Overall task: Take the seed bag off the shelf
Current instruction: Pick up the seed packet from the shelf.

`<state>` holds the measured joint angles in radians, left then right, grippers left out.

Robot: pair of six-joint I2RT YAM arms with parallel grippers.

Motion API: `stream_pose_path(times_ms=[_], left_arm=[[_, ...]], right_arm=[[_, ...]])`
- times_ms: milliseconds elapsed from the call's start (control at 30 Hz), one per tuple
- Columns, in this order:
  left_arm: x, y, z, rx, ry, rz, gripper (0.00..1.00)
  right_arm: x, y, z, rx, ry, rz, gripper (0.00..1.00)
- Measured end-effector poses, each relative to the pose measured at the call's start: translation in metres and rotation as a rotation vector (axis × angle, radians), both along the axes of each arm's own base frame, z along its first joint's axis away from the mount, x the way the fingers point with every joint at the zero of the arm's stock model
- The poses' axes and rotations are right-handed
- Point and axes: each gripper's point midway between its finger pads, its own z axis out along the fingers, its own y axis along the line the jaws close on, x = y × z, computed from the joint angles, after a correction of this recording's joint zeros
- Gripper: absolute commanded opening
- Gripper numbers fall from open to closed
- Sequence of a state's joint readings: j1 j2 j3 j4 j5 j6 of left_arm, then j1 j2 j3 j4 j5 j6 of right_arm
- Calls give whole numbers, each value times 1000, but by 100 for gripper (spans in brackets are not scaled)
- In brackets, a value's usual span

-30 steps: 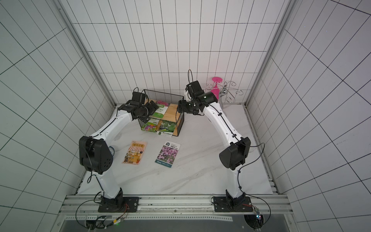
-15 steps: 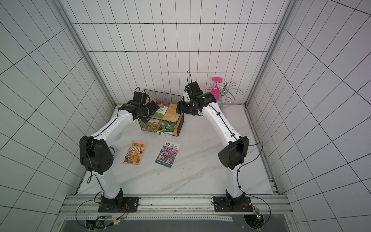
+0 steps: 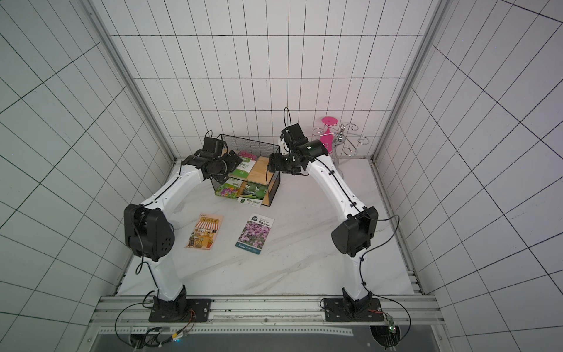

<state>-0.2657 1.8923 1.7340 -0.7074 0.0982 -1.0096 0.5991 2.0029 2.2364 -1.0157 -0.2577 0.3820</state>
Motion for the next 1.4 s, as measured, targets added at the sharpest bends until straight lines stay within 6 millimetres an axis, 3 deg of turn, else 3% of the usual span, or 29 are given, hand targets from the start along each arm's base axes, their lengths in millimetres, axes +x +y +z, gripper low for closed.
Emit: stream_pose_path(times_ms=[567,933,1267,1400], left_arm=[[-8,1,-41,-7,98,32,98],[-1,-7,-41,-84,69,29,72],[-19,6,-38,-97,59,55,65],[-21,8,-36,-96,63,61,50]], right_arm=[[-1,2,0,8,7,6,73],[-3,2,-10,-1,36,6,73],[-3,2,-11,0,39,3,73],[-3,2,-12,0,40,2,72]])
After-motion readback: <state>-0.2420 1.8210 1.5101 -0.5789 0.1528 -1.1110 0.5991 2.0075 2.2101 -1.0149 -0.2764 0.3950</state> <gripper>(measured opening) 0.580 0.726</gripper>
